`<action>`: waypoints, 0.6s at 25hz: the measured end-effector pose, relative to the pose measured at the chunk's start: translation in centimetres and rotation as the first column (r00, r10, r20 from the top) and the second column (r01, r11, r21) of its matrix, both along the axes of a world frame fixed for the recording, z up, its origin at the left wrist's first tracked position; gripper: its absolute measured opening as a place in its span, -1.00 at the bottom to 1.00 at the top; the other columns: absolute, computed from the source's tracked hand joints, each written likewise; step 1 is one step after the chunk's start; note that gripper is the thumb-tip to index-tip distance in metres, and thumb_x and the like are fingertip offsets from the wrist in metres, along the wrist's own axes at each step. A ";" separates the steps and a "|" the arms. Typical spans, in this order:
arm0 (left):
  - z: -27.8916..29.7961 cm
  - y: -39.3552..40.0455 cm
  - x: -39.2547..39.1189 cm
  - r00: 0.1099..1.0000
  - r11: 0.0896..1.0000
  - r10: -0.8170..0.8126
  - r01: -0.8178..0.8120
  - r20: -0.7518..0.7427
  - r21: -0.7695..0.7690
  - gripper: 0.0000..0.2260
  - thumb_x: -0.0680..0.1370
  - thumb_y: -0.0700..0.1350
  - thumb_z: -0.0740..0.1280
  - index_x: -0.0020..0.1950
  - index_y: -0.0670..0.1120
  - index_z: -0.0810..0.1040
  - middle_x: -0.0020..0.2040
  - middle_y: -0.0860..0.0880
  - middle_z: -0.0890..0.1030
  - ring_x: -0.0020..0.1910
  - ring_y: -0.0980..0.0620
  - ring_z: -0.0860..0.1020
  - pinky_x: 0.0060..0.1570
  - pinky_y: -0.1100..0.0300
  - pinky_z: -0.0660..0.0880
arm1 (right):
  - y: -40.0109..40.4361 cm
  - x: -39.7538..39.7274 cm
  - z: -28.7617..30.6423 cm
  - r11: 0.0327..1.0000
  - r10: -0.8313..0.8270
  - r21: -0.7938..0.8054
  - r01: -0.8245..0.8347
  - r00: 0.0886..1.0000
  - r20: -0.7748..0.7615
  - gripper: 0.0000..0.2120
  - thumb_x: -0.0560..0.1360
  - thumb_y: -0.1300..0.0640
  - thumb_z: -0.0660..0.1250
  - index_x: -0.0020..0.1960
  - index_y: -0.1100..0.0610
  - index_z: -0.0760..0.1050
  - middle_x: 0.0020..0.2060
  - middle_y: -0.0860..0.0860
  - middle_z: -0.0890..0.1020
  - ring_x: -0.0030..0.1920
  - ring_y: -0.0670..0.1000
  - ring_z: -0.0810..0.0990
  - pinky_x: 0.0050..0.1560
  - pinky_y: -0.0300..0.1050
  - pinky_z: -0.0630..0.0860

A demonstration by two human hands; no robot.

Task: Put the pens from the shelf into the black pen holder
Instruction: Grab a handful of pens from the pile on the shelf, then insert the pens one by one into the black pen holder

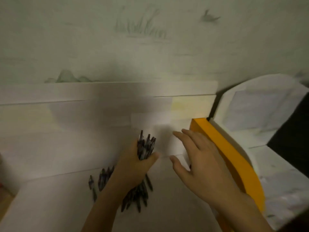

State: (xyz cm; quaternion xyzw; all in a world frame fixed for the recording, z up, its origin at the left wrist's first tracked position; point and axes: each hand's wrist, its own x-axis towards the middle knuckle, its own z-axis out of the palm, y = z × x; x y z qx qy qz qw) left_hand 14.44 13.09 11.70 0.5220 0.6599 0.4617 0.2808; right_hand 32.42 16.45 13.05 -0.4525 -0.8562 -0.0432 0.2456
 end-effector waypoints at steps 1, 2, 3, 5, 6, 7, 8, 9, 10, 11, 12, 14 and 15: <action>1.2 0.0 2.1 0.999 0.999 -0.045 0.045 -0.010 0.013 -0.87 0.53 -0.02 0.38 -0.13 0.09 0.42 -0.18 -0.04 0.54 -0.30 0.14 0.48 -0.39 0.47 0.44 | -0.2 2.1 0.7 1.000 -0.019 0.023 0.019 1.000 -0.015 -0.44 0.52 -0.21 0.20 0.47 -0.09 0.22 0.43 -0.07 0.35 0.44 -0.02 0.27 0.44 -0.07 0.20; 2.4 0.1 4.4 0.996 0.996 -0.084 0.085 -0.013 0.028 -0.85 0.53 -0.03 0.37 -0.13 0.11 0.40 -0.23 -0.01 0.52 -0.37 0.17 0.45 -0.48 0.49 0.41 | -0.3 4.4 1.3 0.998 -0.035 0.043 0.036 0.999 -0.026 -0.44 0.52 -0.21 0.18 0.48 -0.09 0.21 0.44 -0.07 0.33 0.45 -0.02 0.26 0.45 -0.05 0.22; 3.4 0.3 6.8 0.993 0.992 -0.119 0.119 -0.010 0.050 -0.86 0.54 -0.03 0.37 -0.11 0.10 0.41 -0.29 0.00 0.50 -0.45 0.18 0.44 -0.55 0.46 0.39 | -0.4 6.7 1.8 0.997 -0.055 0.057 0.057 0.998 -0.039 -0.43 0.53 -0.22 0.16 0.49 -0.09 0.19 0.45 -0.08 0.32 0.46 -0.02 0.25 0.46 -0.05 0.20; 5.1 1.0 11.6 0.984 0.980 -0.176 0.176 -0.011 0.092 -0.87 0.53 -0.03 0.38 -0.04 0.06 0.44 -0.41 0.00 0.46 -0.59 0.19 0.41 -0.57 0.36 0.38 | -0.6 11.7 2.7 0.990 -0.109 0.084 0.114 0.992 -0.062 -0.43 0.53 -0.23 0.15 0.49 -0.11 0.18 0.45 -0.09 0.33 0.44 -0.01 0.27 0.43 -0.08 0.14; 5.7 1.4 13.9 0.979 0.973 -0.200 0.202 -0.027 0.113 -0.86 0.52 -0.02 0.39 -0.01 0.04 0.44 -0.42 0.01 0.45 -0.61 0.19 0.40 -0.54 0.31 0.38 | -0.7 14.0 3.0 0.985 -0.134 0.101 0.141 0.988 -0.075 -0.44 0.53 -0.23 0.15 0.48 -0.12 0.19 0.44 -0.09 0.35 0.43 -0.01 0.30 0.41 -0.07 0.15; 6.4 1.9 17.0 0.972 0.963 -0.230 0.235 -0.049 0.134 -0.84 0.52 -0.02 0.40 0.00 0.02 0.45 -0.41 0.01 0.44 -0.59 0.19 0.39 -0.51 0.27 0.38 | -1.0 17.1 3.4 0.979 -0.159 0.117 0.170 0.983 -0.092 -0.45 0.53 -0.23 0.15 0.47 -0.12 0.21 0.43 -0.08 0.37 0.42 0.00 0.32 0.40 -0.06 0.18; 7.1 2.3 20.3 0.965 0.953 -0.256 0.263 -0.060 0.153 -0.83 0.51 -0.03 0.40 0.00 0.00 0.45 -0.40 0.01 0.44 -0.56 0.17 0.39 -0.50 0.25 0.37 | -1.3 20.4 3.9 0.973 -0.183 0.122 0.195 0.977 -0.105 -0.46 0.53 -0.23 0.15 0.47 -0.11 0.22 0.42 -0.08 0.37 0.42 -0.01 0.32 0.40 -0.05 0.21; 7.8 2.6 23.7 0.956 0.942 -0.284 0.292 -0.067 0.166 -0.82 0.50 -0.04 0.41 0.00 -0.01 0.44 -0.39 0.00 0.44 -0.54 0.14 0.39 -0.51 0.24 0.36 | -1.6 23.9 4.2 0.968 -0.206 0.119 0.219 0.972 -0.116 -0.46 0.53 -0.23 0.15 0.47 -0.11 0.22 0.42 -0.08 0.37 0.42 -0.01 0.31 0.41 -0.04 0.22; 8.4 3.0 27.2 0.945 0.929 -0.315 0.326 -0.088 0.175 -0.80 0.50 -0.05 0.42 -0.01 -0.03 0.43 -0.38 -0.01 0.44 -0.53 0.11 0.39 -0.53 0.25 0.35 | -1.8 27.3 4.6 0.962 -0.233 0.115 0.247 0.964 -0.125 -0.45 0.53 -0.23 0.15 0.47 -0.12 0.21 0.42 -0.09 0.36 0.43 -0.02 0.30 0.42 -0.04 0.23; 9.0 3.2 30.8 0.930 0.914 -0.347 0.364 -0.120 0.179 -0.79 0.49 -0.06 0.43 -0.01 -0.05 0.42 -0.36 -0.02 0.44 -0.52 0.10 0.40 -0.54 0.27 0.35 | -2.1 30.7 4.8 0.953 -0.264 0.113 0.280 0.955 -0.132 -0.45 0.53 -0.23 0.15 0.48 -0.13 0.20 0.43 -0.09 0.35 0.43 -0.03 0.29 0.42 -0.04 0.23; 9.3 3.4 34.3 0.916 0.900 -0.374 0.396 -0.145 0.180 -0.78 0.49 -0.06 0.43 -0.01 -0.07 0.41 -0.35 -0.03 0.44 -0.51 0.08 0.40 -0.54 0.29 0.35 | -2.3 34.0 4.9 0.944 -0.295 0.113 0.311 0.946 -0.138 -0.45 0.53 -0.23 0.16 0.48 -0.13 0.19 0.43 -0.10 0.34 0.43 -0.03 0.28 0.42 -0.05 0.22; 9.3 3.7 40.0 0.895 0.878 -0.419 0.443 -0.155 0.184 -0.77 0.49 -0.06 0.43 -0.03 -0.07 0.40 -0.34 -0.04 0.45 -0.49 0.08 0.41 -0.49 0.29 0.37 | -2.6 39.6 5.1 0.927 -0.339 0.117 0.356 0.930 -0.144 -0.44 0.52 -0.23 0.18 0.48 -0.14 0.18 0.43 -0.11 0.34 0.43 -0.04 0.27 0.41 -0.06 0.22; 9.1 4.0 42.2 0.885 0.867 -0.441 0.463 -0.150 0.181 -0.78 0.49 -0.07 0.43 -0.04 -0.06 0.40 -0.34 -0.03 0.45 -0.49 0.09 0.41 -0.45 0.27 0.38 | -2.7 41.7 5.2 0.922 -0.355 0.108 0.371 0.924 -0.142 -0.43 0.52 -0.23 0.18 0.49 -0.14 0.17 0.43 -0.12 0.33 0.43 -0.05 0.26 0.41 -0.06 0.22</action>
